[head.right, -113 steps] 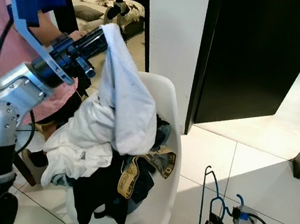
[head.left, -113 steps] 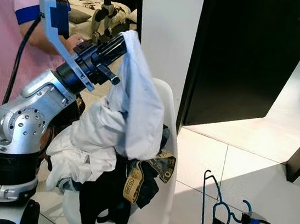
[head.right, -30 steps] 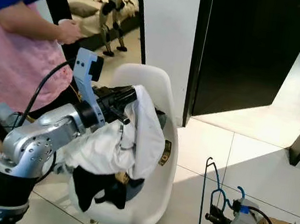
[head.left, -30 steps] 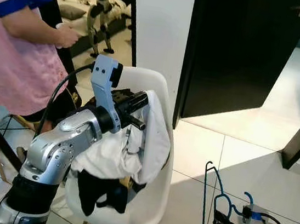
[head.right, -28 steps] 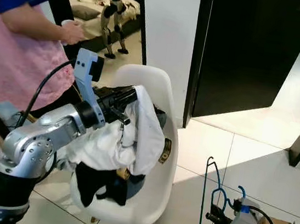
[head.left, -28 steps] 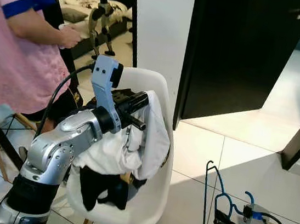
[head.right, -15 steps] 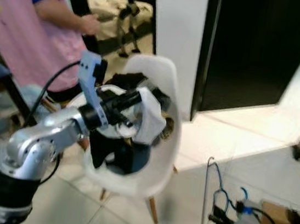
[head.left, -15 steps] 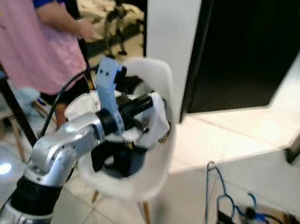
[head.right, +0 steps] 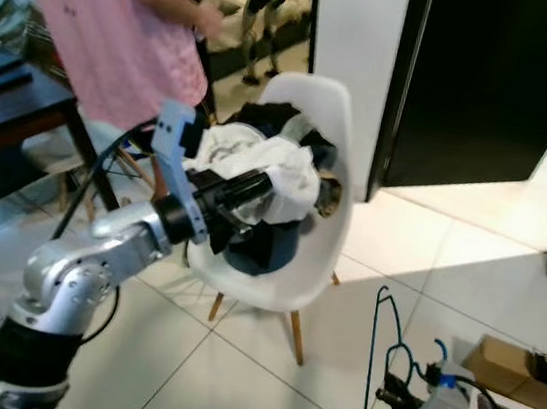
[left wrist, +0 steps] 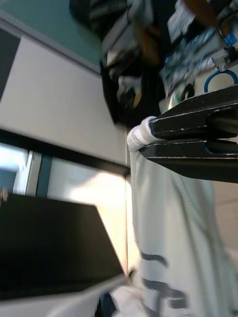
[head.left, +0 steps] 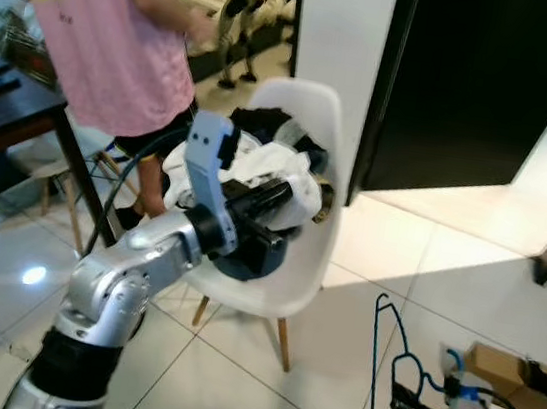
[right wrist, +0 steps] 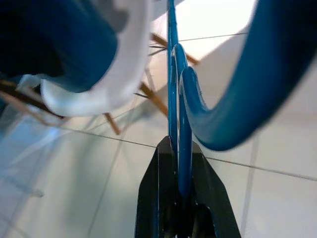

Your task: Hang hanger

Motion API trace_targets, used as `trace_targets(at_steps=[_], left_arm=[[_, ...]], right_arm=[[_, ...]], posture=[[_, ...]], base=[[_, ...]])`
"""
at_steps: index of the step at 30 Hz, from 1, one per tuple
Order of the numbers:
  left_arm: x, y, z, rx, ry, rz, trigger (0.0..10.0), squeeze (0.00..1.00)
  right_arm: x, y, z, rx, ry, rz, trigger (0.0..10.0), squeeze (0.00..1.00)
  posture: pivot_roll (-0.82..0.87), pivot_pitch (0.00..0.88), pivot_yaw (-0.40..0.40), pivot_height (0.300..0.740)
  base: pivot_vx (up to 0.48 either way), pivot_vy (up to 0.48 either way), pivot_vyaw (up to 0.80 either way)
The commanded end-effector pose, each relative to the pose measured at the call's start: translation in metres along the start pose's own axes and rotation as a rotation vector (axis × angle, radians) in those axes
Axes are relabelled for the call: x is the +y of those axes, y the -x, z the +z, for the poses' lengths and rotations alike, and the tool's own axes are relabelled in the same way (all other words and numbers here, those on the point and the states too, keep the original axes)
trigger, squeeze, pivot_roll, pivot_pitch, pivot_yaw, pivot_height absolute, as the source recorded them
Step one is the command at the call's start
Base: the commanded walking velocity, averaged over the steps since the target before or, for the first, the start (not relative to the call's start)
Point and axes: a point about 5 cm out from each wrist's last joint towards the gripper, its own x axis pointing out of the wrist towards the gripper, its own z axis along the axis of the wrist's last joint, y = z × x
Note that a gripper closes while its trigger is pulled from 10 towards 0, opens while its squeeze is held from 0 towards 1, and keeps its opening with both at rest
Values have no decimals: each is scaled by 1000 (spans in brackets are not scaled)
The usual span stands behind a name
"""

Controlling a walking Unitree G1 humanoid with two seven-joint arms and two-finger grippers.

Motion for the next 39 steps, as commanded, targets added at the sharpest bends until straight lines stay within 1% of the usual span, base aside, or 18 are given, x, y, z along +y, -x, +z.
trace_targets(at_steps=[1, 6, 7, 8, 10, 11, 16, 22, 24, 27, 29, 30, 33, 34, 35, 36, 38, 39], left_arm=[[-3, 1, 0, -4, 17, -7, 10000, 0], [-12, -3, 5, -31, 43, -40, 10000, 0], [-16, -6, 13, -67, 65, -63, 10000, 0], [-16, -6, 13, -67, 65, -63, 10000, 0], [-20, -9, 35, -163, 117, -96, 10000, 0], [-20, -9, 35, -163, 117, -96, 10000, 0], [-17, -9, 58, -264, 176, -104, 10000, 0], [-17, -8, 62, -283, 193, -106, 10000, 0], [-11, -8, 51, -238, 194, -58, 10000, 0], [-8, -8, 47, -221, 193, -37, 10000, 0], [2, -7, 40, -196, 195, 28, 10000, 0], [2, -7, 40, -196, 195, 28, 10000, 0], [32, -2, 23, -112, 156, 219, 10000, 0], [32, -2, 23, -112, 156, 219, 10000, 0], [43, 0, 14, -51, 108, 295, 10000, 0], [43, 0, 14, -51, 108, 295, 10000, 0], [69, 13, -5, 120, -77, 449, 10000, 0], [77, 19, -10, 179, -145, 493, 10000, 0]], right_arm=[[3, 0, -9, 21, -29, 3, 10000, 0], [2, 0, -10, 23, -30, 3, 10000, 0], [2, 0, -10, 24, -30, 2, 10000, 0], [2, 0, -10, 24, -30, 2, 10000, 0], [2, 0, -11, 26, -30, 2, 10000, 0], [2, 0, -11, 26, -30, 2, 10000, 0], [2, -1, -12, 28, -31, 1, 10000, 0], [1, -2, -12, 28, -32, 0, 10000, 0], [1, -2, -12, 27, -33, 0, 10000, 0], [1, -2, -12, 27, -33, -1, 10000, 0], [0, -2, -12, 27, -32, -1, 10000, 0], [0, -2, -12, 27, -32, -1, 10000, 0], [0, -3, -13, 27, -31, -1, 10000, 0], [0, -3, -13, 27, -31, -1, 10000, 0], [0, -3, -13, 27, -30, -1, 10000, 0], [0, -3, -13, 27, -30, -1, 10000, 0], [0, -3, -13, 36, -16, 8, 10000, 0], [0, -3, -13, 42, -7, 14, 10000, 0]], posture=[[-51, 0, 55, 740], [-51, 0, 55, 740], [-51, 0, 57, 740], [-51, 0, 57, 740], [-49, 0, 59, 740], [-49, 0, 59, 740], [-48, 0, 59, 740], [-46, 0, 59, 740], [-49, 0, 61, 740], [-49, 0, 61, 740], [-49, 0, 61, 740], [-49, 0, 61, 740], [-53, 0, 61, 740], [-53, 0, 61, 740], [-53, 0, 61, 740], [-53, 0, 61, 740], [-52, 0, 62, 740], [-52, 0, 62, 740]], base=[[-398, 0, 0], [-396, 0, 0], [-394, 0, 0], [-394, 0, 0], [-332, 0, 0], [-277, 0, 0], [-338, 0, 0], [-327, 0, 0], [-377, 0, 0], [-375, 0, 0], [-120, 0, 0], [0, 0, 0], [0, 0, 0], [0, 0, 0], [0, 0, 0], [0, 0, 0], [0, 0, 0], [0, 0, 0]])
